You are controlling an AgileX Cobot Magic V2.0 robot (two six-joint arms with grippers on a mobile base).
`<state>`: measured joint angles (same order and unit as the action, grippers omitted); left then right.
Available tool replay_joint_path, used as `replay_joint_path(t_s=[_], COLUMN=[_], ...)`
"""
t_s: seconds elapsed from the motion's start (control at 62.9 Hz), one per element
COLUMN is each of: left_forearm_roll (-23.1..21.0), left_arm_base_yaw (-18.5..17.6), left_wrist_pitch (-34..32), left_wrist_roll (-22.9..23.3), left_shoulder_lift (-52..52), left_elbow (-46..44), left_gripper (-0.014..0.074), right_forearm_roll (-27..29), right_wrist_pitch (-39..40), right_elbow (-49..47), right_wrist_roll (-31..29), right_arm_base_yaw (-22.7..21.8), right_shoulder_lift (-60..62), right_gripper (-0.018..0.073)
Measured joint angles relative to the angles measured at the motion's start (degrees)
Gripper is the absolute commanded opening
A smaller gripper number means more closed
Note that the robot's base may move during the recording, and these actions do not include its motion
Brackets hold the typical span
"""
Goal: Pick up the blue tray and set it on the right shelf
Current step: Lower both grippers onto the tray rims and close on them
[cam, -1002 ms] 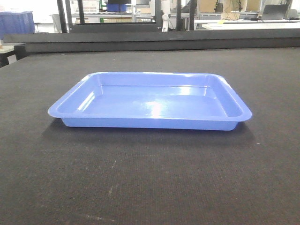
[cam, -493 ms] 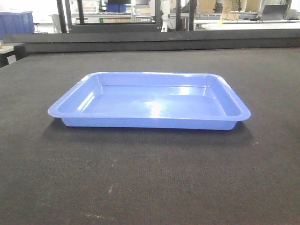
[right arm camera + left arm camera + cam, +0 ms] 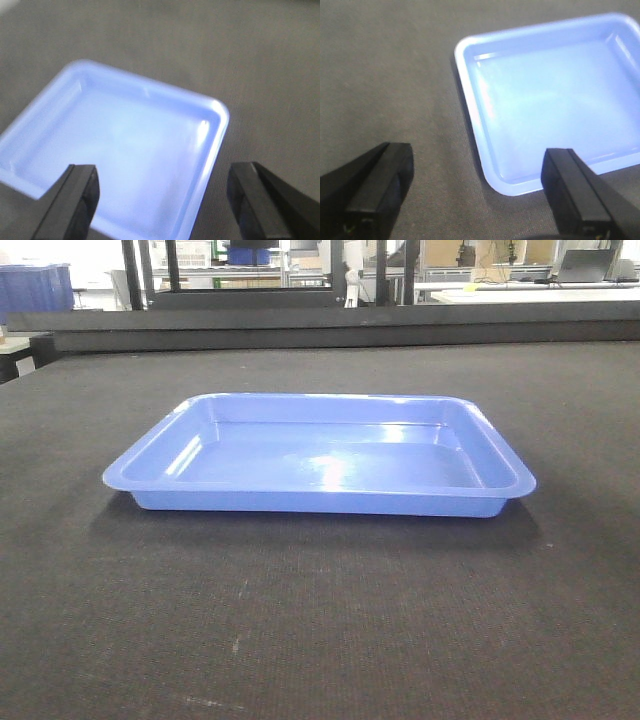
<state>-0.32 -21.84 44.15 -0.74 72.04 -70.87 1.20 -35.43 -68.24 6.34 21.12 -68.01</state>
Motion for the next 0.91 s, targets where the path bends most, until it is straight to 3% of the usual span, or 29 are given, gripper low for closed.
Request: replay_joint_path(t_s=[0.159,0.302,0.525,0.907], left_forearm_roll=[0.0,0.0,0.32,0.32], left_arm_base_yaw=[0.0,0.0,0.0,0.0], left_wrist_pitch=[11.55,16.24,17.18,14.53], left_wrist_roll=[1.75,2.95,5.62,7.39], left_shoulder_lift=[15.0,25.1,35.02,43.28], left_elbow=[-13.73,-21.92,-27.15,-27.57], left_gripper=[0.0437,0.0436,0.0436,0.0434], right_forearm_roll=[0.0,0.0,-0.2,-0.2], right_wrist_pitch=[-10.98,-13.96,-13.72,-9.19], right_elbow=[-9.58,-12.55,-12.92,-12.92], right_wrist_roll=[4.67,8.45,9.92,9.92], right_arm_base_yaw=[-1.11,-3.8,-6.85,-6.84], right_shoulder_lift=[-11.89,-18.55,-26.58,-37.44], right_gripper=[0.0623,0.0623,0.0623,0.0623])
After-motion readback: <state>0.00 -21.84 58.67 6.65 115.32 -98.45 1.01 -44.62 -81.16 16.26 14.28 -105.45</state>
